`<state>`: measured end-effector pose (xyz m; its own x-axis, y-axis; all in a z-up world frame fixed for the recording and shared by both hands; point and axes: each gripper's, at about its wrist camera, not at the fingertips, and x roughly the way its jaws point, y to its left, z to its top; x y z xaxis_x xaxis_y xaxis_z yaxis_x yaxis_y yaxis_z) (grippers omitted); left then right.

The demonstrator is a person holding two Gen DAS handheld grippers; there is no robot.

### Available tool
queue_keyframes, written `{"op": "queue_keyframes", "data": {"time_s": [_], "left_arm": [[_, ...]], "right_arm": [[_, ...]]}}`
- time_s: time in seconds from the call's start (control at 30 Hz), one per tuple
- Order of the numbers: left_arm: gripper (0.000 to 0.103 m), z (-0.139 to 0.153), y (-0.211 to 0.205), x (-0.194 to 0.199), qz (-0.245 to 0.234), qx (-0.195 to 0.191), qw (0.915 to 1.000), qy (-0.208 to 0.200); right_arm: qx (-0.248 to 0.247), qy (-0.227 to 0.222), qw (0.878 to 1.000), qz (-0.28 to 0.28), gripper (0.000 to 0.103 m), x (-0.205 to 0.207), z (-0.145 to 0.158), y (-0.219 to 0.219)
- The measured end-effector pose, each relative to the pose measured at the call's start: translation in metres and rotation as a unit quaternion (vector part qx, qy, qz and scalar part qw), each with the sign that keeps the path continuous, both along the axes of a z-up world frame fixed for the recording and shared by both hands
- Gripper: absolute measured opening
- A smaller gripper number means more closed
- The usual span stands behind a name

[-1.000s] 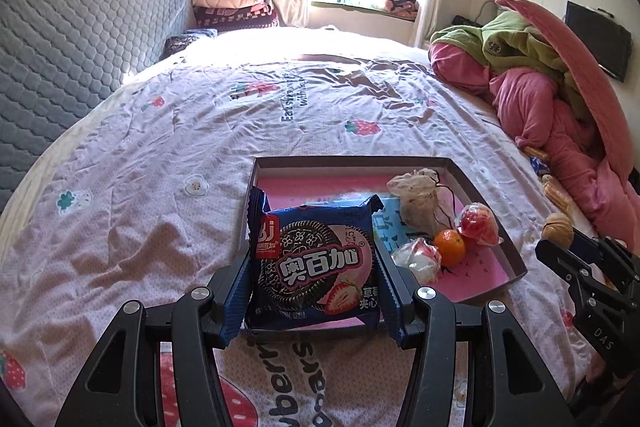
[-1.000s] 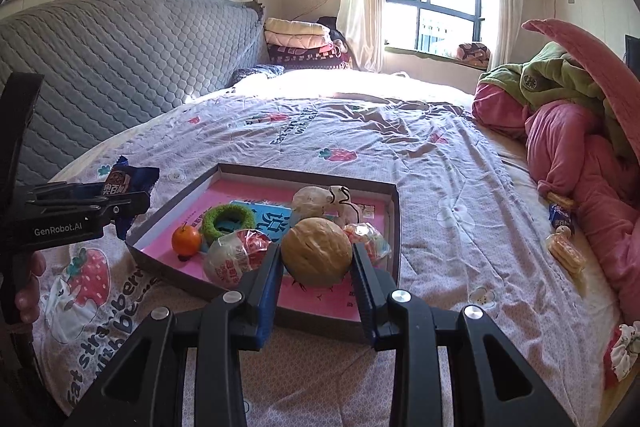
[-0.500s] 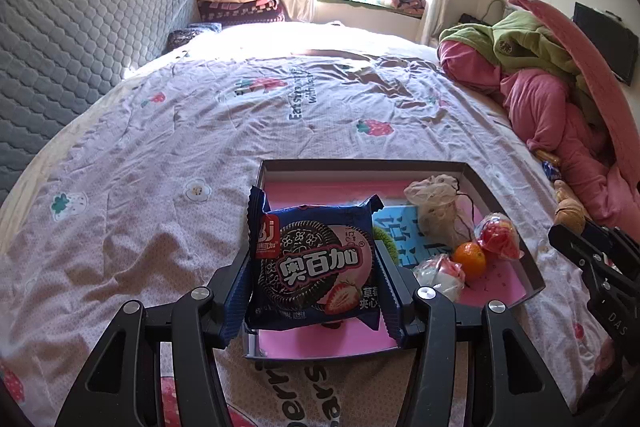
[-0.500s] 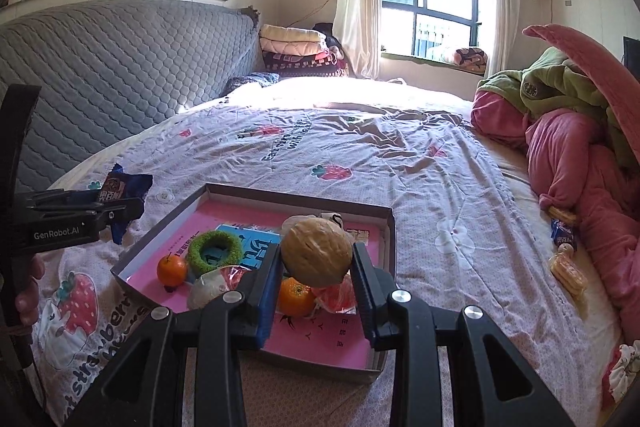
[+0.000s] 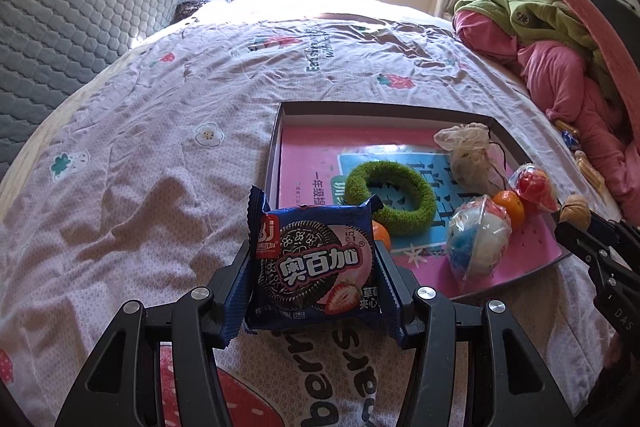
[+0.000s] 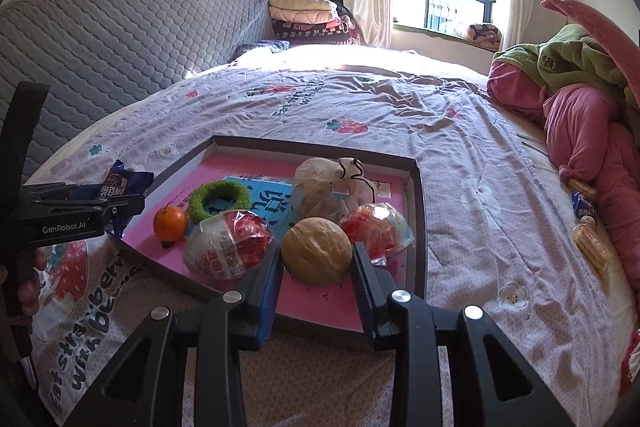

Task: Organize objects
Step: 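Carry the biscuit pack and walnut over the tray rim, then lower the biscuit pack and walnut into the tray beside the green ring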

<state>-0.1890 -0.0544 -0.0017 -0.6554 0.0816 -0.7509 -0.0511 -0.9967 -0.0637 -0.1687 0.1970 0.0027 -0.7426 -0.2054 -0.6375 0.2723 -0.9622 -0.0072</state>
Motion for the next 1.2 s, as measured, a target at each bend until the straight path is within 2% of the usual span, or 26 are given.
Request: {"op": "queue_keyframes", "data": {"time_s": [0.17, 0.63, 1.03, 1.2], "left_arm": [[0.057, -0.001, 0.002, 0.005, 0.0, -0.013, 0.9999, 0.006], [0.057, -0.005, 0.01, -0.006, -0.012, 0.007, 0.9999, 0.003], [0.057, -0.01, 0.019, -0.018, -0.019, 0.007, 0.9998, 0.003], [0.057, -0.009, 0.024, -0.021, -0.026, 0.007, 0.9995, 0.015]], "right_arm": [[0.001, -0.012, 1.0, -0.002, 0.035, 0.0, -0.008, 0.001], [0.0, -0.026, 1.0, 0.003, 0.035, -0.005, -0.018, -0.004], [0.004, -0.039, 0.999, 0.002, 0.035, -0.014, -0.027, -0.008], [0.003, -0.041, 0.999, -0.001, 0.035, -0.016, -0.03, -0.008]]}}
